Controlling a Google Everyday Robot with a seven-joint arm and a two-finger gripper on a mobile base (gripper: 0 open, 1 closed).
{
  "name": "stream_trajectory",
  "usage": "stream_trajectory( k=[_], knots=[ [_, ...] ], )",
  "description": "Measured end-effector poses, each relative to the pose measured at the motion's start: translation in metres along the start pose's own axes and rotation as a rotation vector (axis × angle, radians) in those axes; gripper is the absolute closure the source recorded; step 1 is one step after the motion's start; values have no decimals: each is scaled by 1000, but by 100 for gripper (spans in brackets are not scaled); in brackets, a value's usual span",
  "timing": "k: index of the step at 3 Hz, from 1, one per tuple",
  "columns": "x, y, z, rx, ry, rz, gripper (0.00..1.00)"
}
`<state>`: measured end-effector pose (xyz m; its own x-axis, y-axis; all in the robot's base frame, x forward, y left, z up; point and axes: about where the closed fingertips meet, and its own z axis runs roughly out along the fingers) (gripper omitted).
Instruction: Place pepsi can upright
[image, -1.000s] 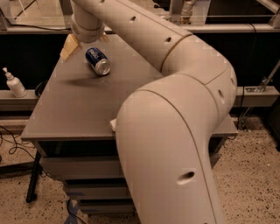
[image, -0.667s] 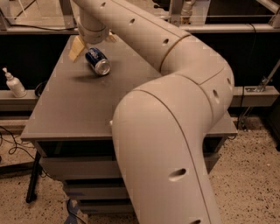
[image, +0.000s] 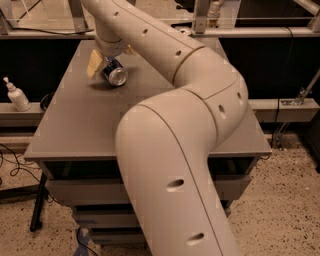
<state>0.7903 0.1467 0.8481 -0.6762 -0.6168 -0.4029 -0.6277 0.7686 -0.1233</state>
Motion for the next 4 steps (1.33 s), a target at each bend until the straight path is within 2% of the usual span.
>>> stream_trajectory(
  k=[1, 3, 4],
  knots=[
    [-2, -1, 13, -3, 37, -11, 18],
    [-9, 1, 18, -11, 53, -22, 65],
    [-26, 2, -5, -41, -36, -27, 88]
  ],
)
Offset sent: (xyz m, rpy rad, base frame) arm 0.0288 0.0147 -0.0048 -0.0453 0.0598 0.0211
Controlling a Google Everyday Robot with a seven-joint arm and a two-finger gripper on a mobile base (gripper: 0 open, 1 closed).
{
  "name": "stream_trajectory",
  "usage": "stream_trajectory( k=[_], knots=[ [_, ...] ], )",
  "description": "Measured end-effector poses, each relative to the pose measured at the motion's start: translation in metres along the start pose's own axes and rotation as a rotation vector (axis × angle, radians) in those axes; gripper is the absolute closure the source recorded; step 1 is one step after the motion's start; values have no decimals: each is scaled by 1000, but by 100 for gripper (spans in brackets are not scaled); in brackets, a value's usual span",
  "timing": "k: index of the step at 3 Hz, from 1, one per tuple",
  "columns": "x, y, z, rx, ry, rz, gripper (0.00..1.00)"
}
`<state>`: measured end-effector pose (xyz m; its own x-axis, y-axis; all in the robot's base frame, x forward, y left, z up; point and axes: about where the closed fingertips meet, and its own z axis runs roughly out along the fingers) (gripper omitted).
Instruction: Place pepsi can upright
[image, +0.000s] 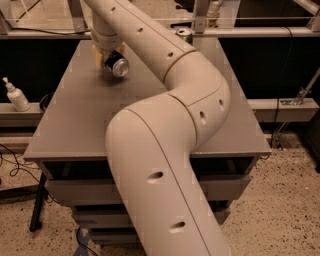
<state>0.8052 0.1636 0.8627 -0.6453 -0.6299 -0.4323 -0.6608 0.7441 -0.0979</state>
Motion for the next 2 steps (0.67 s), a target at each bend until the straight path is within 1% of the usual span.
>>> stream_trajectory(
  k=[1, 2],
  knots=[
    [-18, 0, -36, -42, -134, 2, 100],
    [-22, 5, -68, -133, -293, 24, 100]
  ],
)
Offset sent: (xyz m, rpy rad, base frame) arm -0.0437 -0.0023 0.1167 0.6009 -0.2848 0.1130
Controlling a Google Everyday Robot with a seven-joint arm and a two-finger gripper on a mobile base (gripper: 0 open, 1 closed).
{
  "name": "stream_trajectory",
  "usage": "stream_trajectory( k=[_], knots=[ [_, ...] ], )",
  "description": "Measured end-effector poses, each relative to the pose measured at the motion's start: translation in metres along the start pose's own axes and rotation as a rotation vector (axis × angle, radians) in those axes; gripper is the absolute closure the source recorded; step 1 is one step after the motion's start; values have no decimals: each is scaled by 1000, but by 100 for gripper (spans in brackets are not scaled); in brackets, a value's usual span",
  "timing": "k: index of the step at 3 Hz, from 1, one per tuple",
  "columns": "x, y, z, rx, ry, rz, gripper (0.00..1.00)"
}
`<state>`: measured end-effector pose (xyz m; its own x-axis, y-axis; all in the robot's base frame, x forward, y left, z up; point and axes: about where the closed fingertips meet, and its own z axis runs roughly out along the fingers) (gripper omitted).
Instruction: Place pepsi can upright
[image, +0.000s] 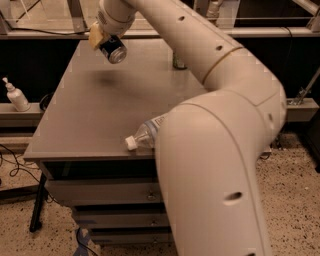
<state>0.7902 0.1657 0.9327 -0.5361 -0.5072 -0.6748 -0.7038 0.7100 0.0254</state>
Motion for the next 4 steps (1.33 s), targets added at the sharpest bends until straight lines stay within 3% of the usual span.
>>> stream_trajectory(
  k=[2, 3, 4],
  knots=[
    [35, 18, -24, -238, -291, 22, 100],
    [33, 1, -50, -309, -481, 53, 100],
    [23, -11, -81, -372, -625, 8, 100]
  ],
)
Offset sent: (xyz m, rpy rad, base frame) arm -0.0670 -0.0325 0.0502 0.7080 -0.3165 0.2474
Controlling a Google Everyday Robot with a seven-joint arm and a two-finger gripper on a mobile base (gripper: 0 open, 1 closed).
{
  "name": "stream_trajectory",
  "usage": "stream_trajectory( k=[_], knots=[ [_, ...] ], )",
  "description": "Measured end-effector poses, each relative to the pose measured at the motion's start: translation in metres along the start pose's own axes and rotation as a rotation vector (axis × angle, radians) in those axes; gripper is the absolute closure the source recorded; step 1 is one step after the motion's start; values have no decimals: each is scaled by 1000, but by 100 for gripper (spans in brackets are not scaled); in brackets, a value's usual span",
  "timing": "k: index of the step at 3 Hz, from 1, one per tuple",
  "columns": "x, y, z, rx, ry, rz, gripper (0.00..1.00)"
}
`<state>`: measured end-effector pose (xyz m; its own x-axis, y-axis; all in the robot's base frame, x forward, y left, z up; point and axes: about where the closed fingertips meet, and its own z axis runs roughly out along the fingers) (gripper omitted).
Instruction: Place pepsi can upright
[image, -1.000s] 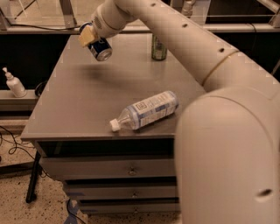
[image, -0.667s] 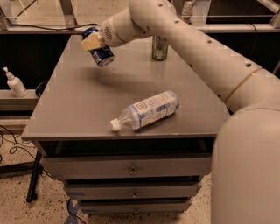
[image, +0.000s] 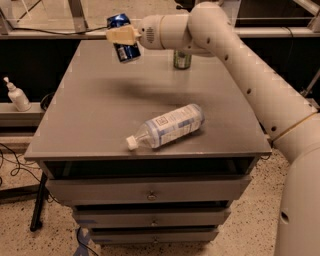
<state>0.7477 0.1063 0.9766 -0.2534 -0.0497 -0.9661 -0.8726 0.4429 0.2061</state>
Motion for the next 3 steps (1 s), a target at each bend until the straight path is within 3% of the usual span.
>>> stream_trajectory(
  k=[1, 3],
  knots=[
    [-10, 5, -2, -21, -28, -80, 100],
    [0, -5, -15, -87, -122, -93, 100]
  ],
)
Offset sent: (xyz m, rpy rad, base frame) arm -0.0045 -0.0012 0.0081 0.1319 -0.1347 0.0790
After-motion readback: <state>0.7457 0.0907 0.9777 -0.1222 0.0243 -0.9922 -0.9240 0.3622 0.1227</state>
